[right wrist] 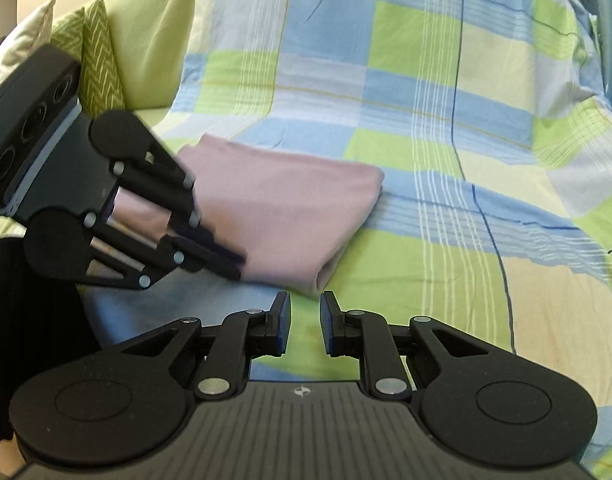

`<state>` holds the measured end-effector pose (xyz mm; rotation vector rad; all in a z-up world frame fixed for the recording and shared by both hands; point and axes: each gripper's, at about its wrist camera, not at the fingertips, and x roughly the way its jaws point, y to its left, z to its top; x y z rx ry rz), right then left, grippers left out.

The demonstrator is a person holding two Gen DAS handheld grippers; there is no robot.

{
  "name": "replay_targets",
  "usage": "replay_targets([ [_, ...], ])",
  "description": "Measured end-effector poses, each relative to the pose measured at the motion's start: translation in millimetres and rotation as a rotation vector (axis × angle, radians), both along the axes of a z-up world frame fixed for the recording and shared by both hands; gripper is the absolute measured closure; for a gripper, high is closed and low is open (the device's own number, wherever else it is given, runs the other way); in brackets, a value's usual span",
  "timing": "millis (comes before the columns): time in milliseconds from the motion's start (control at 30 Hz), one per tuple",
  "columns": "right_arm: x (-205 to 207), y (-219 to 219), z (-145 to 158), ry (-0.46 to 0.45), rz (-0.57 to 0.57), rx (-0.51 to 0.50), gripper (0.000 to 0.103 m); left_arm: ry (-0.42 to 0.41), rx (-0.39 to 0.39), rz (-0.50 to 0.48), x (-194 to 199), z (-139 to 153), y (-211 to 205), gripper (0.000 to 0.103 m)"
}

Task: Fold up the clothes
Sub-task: 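Bring the left gripper over the shirt and grasp its end with both grippers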

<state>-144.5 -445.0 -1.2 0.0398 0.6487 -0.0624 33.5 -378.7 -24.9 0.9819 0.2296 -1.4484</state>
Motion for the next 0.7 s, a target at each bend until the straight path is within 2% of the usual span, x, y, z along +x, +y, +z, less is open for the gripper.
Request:
replay_targets([
  [233,20,-16,5,-0.05,-0.021,0.062,0.079,-0.119,-0.024,-0.052,-15,-1,12,0.103],
  [400,35,-21,4,-0.048,-0.015,0.087,0.073,-0.132,0.016,-0.139,-31,-6,17,0.103],
  [567,35,-23,5,-0.052,-0.018,0.095,0.069,-0.06,0.034,-0.166,-34,-4,23,0.103],
  [700,33,-15,1,-0.023,0.002,0.026,0.067,0.075,0.034,-0.223,-34,12,31,0.103],
])
